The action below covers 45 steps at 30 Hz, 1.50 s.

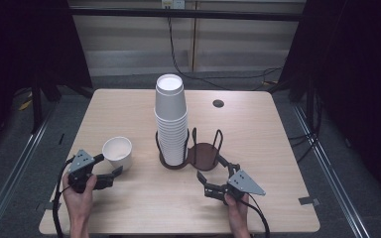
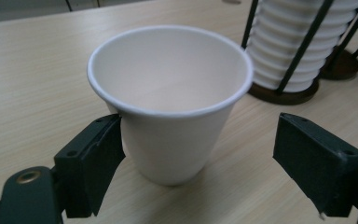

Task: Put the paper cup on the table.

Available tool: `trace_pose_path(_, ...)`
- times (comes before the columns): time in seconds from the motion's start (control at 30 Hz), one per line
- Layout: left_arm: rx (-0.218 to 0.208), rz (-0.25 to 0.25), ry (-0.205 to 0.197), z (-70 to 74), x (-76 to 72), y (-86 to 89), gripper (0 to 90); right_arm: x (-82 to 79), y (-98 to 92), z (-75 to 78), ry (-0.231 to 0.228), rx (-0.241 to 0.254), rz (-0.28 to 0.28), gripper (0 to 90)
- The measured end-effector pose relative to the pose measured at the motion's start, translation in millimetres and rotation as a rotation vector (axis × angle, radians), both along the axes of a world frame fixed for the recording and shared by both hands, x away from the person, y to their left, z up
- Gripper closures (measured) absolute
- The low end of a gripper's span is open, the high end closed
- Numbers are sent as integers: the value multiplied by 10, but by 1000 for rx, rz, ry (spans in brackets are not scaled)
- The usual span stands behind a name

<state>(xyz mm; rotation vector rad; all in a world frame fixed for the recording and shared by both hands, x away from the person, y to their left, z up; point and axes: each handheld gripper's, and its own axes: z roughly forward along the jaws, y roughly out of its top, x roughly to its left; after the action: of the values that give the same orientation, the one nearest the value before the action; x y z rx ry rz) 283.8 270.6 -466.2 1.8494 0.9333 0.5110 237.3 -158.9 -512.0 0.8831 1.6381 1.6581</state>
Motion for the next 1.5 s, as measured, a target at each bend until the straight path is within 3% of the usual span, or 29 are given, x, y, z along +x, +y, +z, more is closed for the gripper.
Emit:
trace_pose_path(0.17,-55,49,-44,-26,-163,2,158,0,1,0,2,0,0,134)
trace_pose_path(0.23,-83,42,-68,-51,-218,-22,159,1,1,0,2,0,0,134)
trace_pose_path(0.4,-63,34,-112,-47,-317,-125,160,0,1,0,2,0,0,135)
trace_pose_path(0.47,-109,-3,-121,-48,-353,-182,160,1,0,0,2,0,1,135)
trace_pose_path(0.67,-89,-63,-144,-127,-403,-409,160,0,1,0,1,0,0,135)
trace_pose_path(0.83,-132,-130,-162,-174,-415,-590,160,0,1,0,1,0,0,135)
trace_pose_path(0.93,-126,-180,-170,-211,-395,-734,160,0,1,0,1,0,0,135)
trace_pose_path(0.97,-113,-170,-177,-226,-383,-778,160,0,1,0,1,0,0,135)
trace_pose_path(1.13,-129,-179,-177,-260,-363,-905,159,0,-1,0,-1,0,1,135)
trace_pose_path(1.23,-108,-196,-206,-272,-376,-949,158,1,-1,0,0,0,3,135)
trace_pose_path(1.27,-137,-182,-202,-294,-394,-971,158,1,0,0,2,0,4,135)
trace_pose_path(1.37,-134,-158,-230,-368,-404,-965,156,1,0,0,2,1,4,135)
trace_pose_path(1.4,-162,-145,-226,-382,-418,-971,156,2,0,0,2,1,4,135)
trace_pose_path(1.43,-156,-150,-249,-378,-425,-956,154,1,0,0,3,0,4,135)
trace_pose_path(1.5,-157,-151,-248,-383,-445,-968,155,2,0,0,4,1,5,136)
